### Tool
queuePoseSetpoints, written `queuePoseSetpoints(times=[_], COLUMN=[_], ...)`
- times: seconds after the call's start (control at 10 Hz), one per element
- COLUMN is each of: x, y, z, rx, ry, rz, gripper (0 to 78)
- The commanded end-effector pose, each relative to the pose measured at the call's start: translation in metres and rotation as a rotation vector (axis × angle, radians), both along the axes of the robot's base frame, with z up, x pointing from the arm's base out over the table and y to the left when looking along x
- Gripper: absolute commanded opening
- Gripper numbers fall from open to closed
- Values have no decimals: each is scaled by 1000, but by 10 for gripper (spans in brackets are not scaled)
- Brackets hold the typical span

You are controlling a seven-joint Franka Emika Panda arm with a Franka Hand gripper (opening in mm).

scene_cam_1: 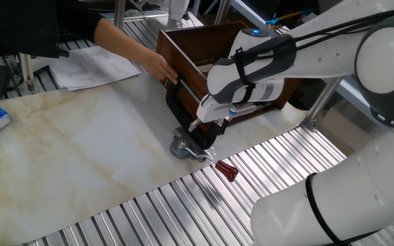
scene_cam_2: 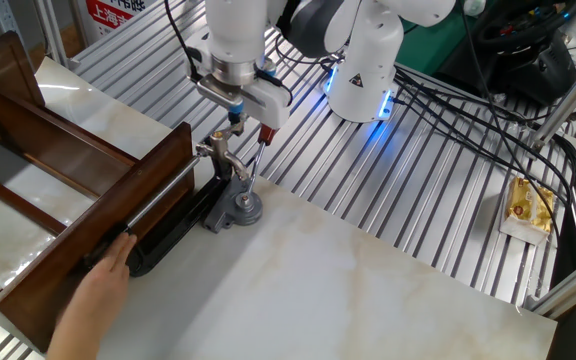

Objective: Turn off the water tap

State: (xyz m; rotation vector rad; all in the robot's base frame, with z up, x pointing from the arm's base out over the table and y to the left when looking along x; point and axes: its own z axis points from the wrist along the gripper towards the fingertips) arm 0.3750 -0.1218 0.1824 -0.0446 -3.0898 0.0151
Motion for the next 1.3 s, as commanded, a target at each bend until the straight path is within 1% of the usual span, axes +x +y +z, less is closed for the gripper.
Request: queuePoseSetpoints(times=[0.1,0.2,0.3,0.5,0.6,0.7,0.8,0.9,1.0,1.1,1.2,1.3], x=[0,0,0,1,1,1,0,-1,-3,-3,0,3], y=[16,18,24,20,18,18,18,18,16,11,1,-5], z=[12,13,17,15,14,14,21,34,47,55,56,57], rx=[9,7,-9,-18,-11,23,18,-13,-70,-79,-66,-63], ry=[47,50,53,49,56,88,128,151,155,155,150,151], rz=[-100,-111,-148,-141,-161,-224,-236,-224,-179,-123,-38,-2], gripper=[0,0,0,0,0,0,0,0,0,0,0,0])
